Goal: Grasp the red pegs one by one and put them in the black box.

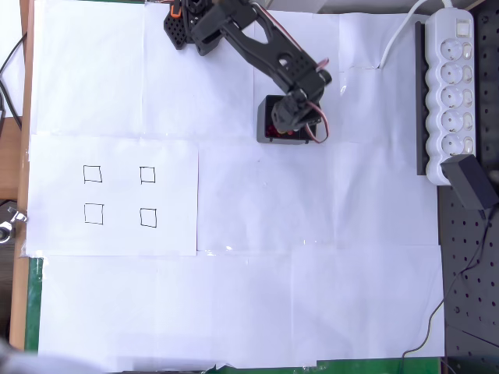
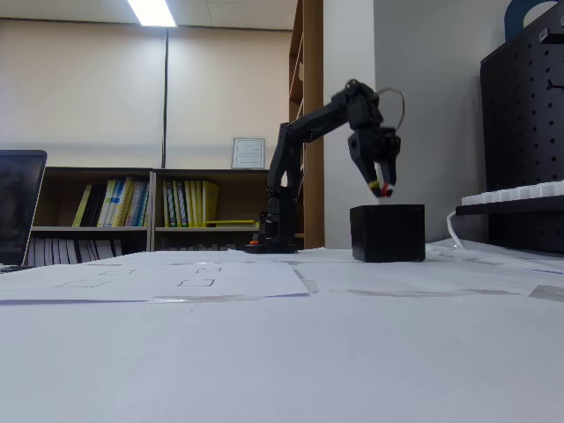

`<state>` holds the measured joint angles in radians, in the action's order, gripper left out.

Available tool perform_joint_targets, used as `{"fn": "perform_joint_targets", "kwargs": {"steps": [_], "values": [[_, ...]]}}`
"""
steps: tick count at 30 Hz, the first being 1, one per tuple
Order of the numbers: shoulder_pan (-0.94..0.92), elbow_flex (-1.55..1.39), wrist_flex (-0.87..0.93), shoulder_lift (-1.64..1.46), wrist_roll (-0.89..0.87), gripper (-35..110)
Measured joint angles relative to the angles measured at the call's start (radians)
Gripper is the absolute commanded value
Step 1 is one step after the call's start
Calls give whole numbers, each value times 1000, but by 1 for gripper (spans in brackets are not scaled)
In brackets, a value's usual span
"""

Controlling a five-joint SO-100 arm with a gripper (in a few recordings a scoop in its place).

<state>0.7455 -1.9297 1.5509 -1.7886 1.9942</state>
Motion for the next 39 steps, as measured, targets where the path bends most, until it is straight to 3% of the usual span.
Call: {"fn": "perform_joint_targets", "kwargs": {"steps": [4,9,16,22,27,31,35,39], "values": [[40,23,-3,-66,8,2],[40,17,23,-83,-2,17],[8,-146,132,-43,-35,18],[-284,-199,155,403,-207,12],[-646,423,-143,859,-431,8],[-736,1150,-433,1292,-535,2],[-744,1591,-476,1545,-555,0],[-742,1835,-456,1756,-549,0]]}}
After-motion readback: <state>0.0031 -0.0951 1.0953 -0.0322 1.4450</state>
